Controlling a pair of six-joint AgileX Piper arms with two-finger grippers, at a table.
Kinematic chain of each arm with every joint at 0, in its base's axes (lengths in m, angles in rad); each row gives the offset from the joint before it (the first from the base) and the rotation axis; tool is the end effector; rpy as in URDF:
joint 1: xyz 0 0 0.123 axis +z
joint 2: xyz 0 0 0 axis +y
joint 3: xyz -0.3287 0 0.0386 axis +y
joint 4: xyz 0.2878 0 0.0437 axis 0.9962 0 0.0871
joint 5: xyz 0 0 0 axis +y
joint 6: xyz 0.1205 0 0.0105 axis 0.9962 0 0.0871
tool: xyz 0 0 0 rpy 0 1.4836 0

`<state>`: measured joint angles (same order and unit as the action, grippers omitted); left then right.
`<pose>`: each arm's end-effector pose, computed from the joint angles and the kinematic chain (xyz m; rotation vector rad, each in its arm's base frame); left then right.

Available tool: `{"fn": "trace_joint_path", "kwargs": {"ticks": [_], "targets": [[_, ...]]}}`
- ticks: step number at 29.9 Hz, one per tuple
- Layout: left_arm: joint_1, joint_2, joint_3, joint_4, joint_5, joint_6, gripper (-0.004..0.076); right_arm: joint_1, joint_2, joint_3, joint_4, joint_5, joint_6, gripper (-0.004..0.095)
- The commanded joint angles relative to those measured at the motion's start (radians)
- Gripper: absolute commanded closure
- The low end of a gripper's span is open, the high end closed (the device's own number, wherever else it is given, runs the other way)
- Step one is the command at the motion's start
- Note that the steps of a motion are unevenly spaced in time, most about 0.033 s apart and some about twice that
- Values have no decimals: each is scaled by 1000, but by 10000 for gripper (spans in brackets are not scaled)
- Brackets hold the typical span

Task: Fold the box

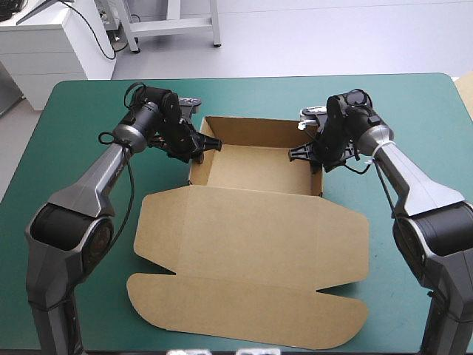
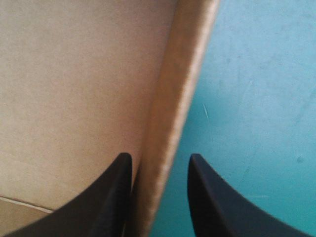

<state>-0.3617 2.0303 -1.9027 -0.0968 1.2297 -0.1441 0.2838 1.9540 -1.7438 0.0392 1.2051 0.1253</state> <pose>0.4705 -0.1898 0.2922 0.2846 2.8505 -0.2420 0.4580 0.1382 0.2788 -0.2164 2.9010 0.1266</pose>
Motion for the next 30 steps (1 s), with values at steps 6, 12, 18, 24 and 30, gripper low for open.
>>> {"fn": "trace_joint_path", "kwargs": {"ticks": [6, 12, 18, 24, 30], "targets": [[12, -52, -88, 64, 60, 7, 257, -7, -48, -156, -28, 41, 12, 387], [12, -76, -224, 86, 60, 14, 258, -7, -56, -296, -4, 40, 55, 387], [12, -174, -258, 97, 60, 121, 405, -7, -101, -293, 32, 40, 86, 381], [12, -284, -258, 67, 62, 162, 726, -7, -143, -247, 133, 40, 95, 381], [12, -421, -175, 51, 62, 184, 731, -5, -148, -205, 128, 40, 99, 381]]}}
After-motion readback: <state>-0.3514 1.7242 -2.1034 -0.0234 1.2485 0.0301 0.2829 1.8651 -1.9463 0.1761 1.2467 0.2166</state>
